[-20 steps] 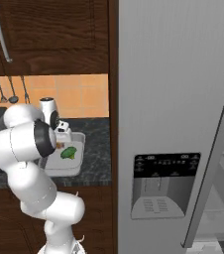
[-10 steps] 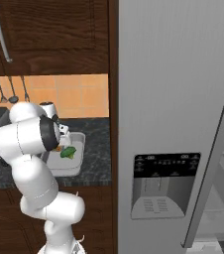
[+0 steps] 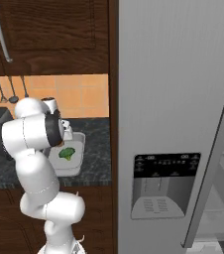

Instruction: Place one broccoli and one chicken drumstick in each tupperware on the nearby counter, to pack two identical lunches.

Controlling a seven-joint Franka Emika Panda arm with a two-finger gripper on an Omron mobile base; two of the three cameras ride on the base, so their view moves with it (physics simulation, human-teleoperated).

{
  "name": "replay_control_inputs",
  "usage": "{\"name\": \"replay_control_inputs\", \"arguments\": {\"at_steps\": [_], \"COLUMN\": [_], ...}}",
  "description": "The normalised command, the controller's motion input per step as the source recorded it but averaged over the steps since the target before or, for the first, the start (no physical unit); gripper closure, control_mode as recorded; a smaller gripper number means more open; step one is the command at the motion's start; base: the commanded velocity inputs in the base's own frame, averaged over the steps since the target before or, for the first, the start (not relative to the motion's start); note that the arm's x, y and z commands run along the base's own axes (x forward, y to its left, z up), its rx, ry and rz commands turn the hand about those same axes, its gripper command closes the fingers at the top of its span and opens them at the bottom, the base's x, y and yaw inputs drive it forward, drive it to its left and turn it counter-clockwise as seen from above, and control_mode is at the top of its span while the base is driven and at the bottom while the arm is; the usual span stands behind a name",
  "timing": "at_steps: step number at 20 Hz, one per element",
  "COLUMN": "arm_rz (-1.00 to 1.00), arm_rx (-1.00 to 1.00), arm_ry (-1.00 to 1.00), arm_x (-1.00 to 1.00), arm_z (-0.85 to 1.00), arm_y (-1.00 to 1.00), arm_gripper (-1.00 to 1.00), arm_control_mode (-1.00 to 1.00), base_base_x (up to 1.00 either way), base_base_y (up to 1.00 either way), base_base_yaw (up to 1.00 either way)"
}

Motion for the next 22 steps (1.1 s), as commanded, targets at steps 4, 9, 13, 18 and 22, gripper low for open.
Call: {"name": "replay_control_inputs", "arguments": {"at_steps": [4, 9, 13, 18, 22], "arm_rz": [0.0, 0.0, 0.0, 0.0, 0.0], "arm_rx": [0.0, 0.0, 0.0, 0.01, 0.0], "arm_ry": [0.0, -0.03, -0.07, -0.07, -0.01], "arm_x": [-0.01, -0.26, -0.73, -1.0, -1.0], "arm_z": [0.0, 0.09, 0.29, 0.24, 0.0], "arm_y": [0.0, -0.01, 0.0, -0.04, -0.23], "arm_gripper": [-1.0, -1.0, -1.0, -1.0, -1.0], "arm_control_mode": [-1.0, -1.0, -1.0, -1.0, -1.0], "base_base_x": [0.0, 0.0, 0.0, 0.0, 0.0], "base_base_y": [0.0, 0.0, 0.0, 0.0, 0.0], "base_base_yaw": [0.0, 0.0, 0.0, 0.0, 0.0]}}
